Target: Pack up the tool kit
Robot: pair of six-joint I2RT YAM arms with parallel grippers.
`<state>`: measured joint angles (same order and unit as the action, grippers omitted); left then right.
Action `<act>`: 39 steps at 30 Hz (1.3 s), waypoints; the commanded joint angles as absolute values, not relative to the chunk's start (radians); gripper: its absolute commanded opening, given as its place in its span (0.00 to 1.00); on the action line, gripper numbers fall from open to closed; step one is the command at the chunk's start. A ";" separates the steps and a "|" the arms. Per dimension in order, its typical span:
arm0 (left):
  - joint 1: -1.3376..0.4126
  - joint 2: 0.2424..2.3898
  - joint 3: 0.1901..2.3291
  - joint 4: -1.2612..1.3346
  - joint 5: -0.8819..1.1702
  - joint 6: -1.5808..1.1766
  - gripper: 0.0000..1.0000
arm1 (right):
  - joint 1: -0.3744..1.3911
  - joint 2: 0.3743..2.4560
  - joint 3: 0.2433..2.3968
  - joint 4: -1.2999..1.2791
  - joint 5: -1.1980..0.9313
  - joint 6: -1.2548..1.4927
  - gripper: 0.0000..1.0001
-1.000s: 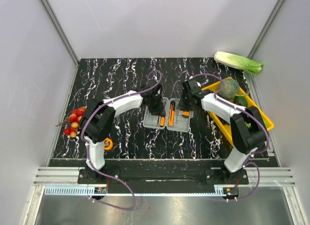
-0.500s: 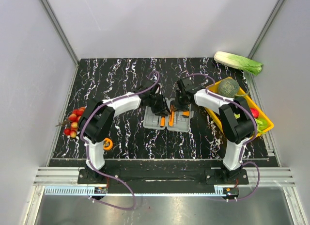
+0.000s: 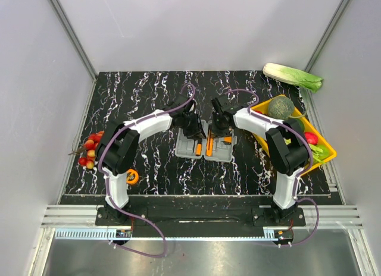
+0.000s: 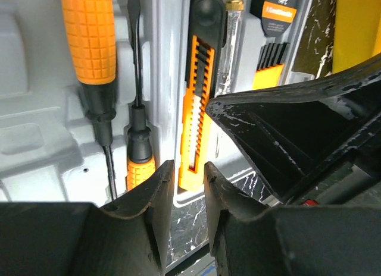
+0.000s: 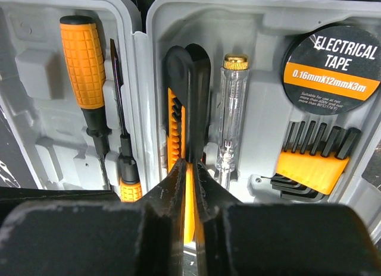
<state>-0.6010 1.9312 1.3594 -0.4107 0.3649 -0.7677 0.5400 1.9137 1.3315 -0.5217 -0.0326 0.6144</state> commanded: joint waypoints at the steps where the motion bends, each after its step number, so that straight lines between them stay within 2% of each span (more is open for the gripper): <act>1: -0.594 1.966 1.408 -0.457 0.337 -0.726 0.30 | 0.555 1.966 1.344 -0.560 0.026 0.627 0.11; 20: -0.595 2.049 1.379 -0.503 0.403 -0.753 0.29 | 0.555 2.111 1.241 -0.493 0.026 0.706 0.06; 27: -0.592 2.010 1.400 -0.512 0.374 -0.746 0.28 | 0.555 2.010 1.265 -0.486 0.070 0.698 0.07; 33: -0.589 1.930 1.506 -0.564 0.253 -0.701 0.29 | 0.555 1.915 1.414 -0.534 0.135 0.647 0.12; 39: -0.584 1.804 1.526 -0.597 0.123 -0.669 0.32 | 0.554 1.894 1.520 -0.577 0.164 0.575 0.28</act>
